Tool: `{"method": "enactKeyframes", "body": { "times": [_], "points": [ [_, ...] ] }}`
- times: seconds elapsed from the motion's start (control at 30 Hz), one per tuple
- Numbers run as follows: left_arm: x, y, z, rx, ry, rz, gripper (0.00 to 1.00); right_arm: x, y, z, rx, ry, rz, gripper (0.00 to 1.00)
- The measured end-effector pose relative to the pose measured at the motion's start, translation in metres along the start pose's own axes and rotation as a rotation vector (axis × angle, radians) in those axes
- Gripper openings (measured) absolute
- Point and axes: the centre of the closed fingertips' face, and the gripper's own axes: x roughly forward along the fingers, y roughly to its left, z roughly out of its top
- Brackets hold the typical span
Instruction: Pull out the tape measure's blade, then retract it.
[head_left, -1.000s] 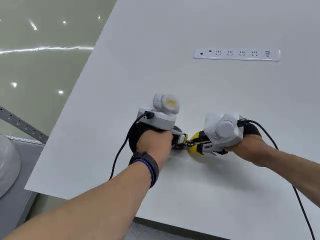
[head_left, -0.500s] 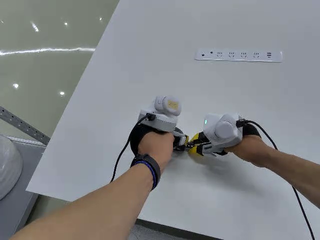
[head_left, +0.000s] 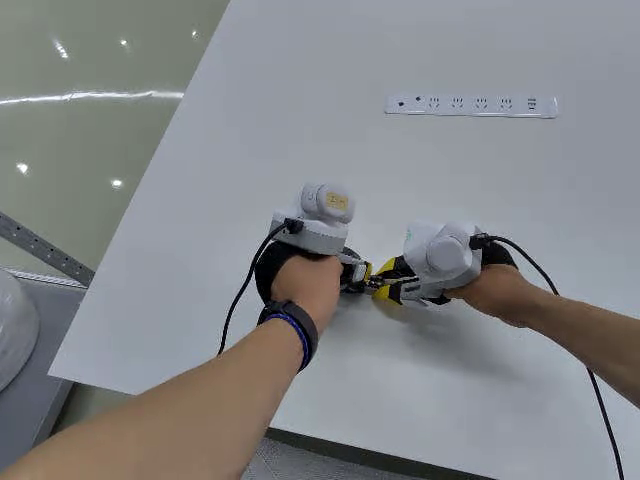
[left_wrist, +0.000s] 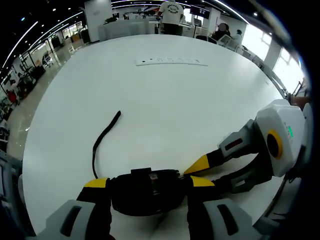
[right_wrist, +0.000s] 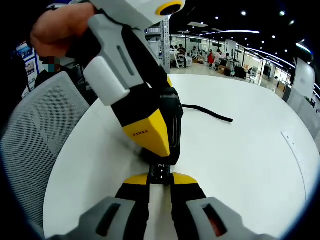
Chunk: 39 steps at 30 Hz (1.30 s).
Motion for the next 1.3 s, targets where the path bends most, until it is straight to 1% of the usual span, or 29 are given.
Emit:
{"method": "enactKeyframes", "body": {
  "times": [0.1, 0.2, 0.23, 0.3, 0.37, 0.43, 0.47, 0.53, 0.77, 0.8, 0.83, 0.93, 1.07, 1.17, 1.23, 1.3],
  "points": [
    [-0.002, 0.001, 0.001, -0.002, -0.01, -0.006, 0.58, -0.001, 0.0, -0.001, -0.005, 0.01, -0.006, 0.15],
    [-0.004, 0.001, 0.0, 0.004, -0.007, -0.016, 0.58, -0.006, -0.001, -0.003, -0.001, 0.021, -0.019, 0.18],
    [-0.006, 0.0, 0.0, 0.009, -0.012, -0.019, 0.58, -0.01, 0.0, -0.003, 0.009, 0.025, -0.019, 0.2],
    [-0.009, 0.0, 0.0, 0.032, -0.024, -0.023, 0.57, -0.016, -0.001, -0.007, 0.01, 0.032, -0.021, 0.21],
    [-0.012, -0.001, 0.0, 0.043, -0.036, -0.028, 0.56, -0.022, 0.0, -0.01, 0.015, 0.046, -0.026, 0.21],
    [-0.016, 0.0, -0.001, 0.039, -0.039, -0.035, 0.55, -0.025, 0.0, -0.011, 0.025, 0.046, -0.036, 0.23],
    [-0.018, 0.001, 0.0, 0.027, -0.054, -0.042, 0.55, -0.028, 0.0, -0.012, 0.037, 0.042, -0.041, 0.23],
    [-0.023, 0.002, 0.0, 0.035, -0.059, -0.044, 0.54, -0.031, 0.001, -0.013, 0.046, 0.043, -0.051, 0.24],
    [-0.024, 0.002, 0.0, 0.037, -0.066, -0.048, 0.54, -0.032, 0.001, -0.013, 0.05, 0.043, -0.052, 0.27],
    [-0.035, 0.0, -0.003, 0.053, -0.088, -0.072, 0.54, -0.046, 0.001, -0.01, 0.085, 0.027, -0.091, 0.27],
    [-0.036, 0.0, -0.005, 0.056, -0.086, -0.073, 0.54, -0.046, 0.0, -0.01, 0.091, 0.024, -0.094, 0.28],
    [-0.04, 0.002, -0.006, 0.061, -0.096, -0.08, 0.54, -0.05, -0.001, -0.009, 0.103, 0.019, -0.111, 0.29],
    [-0.047, 0.005, -0.005, 0.081, -0.113, -0.088, 0.54, -0.057, -0.003, -0.006, 0.118, 0.011, -0.13, 0.32],
    [-0.052, 0.009, -0.008, 0.092, -0.122, -0.091, 0.54, -0.064, -0.005, -0.003, 0.144, -0.004, -0.15, 0.33],
    [-0.054, 0.014, -0.01, 0.114, -0.125, -0.087, 0.54, -0.068, -0.006, -0.003, 0.156, -0.011, -0.162, 0.34],
    [-0.056, 0.018, -0.013, 0.121, -0.125, -0.088, 0.54, -0.072, -0.008, -0.002, 0.171, -0.02, -0.177, 0.34]
  ]
}}
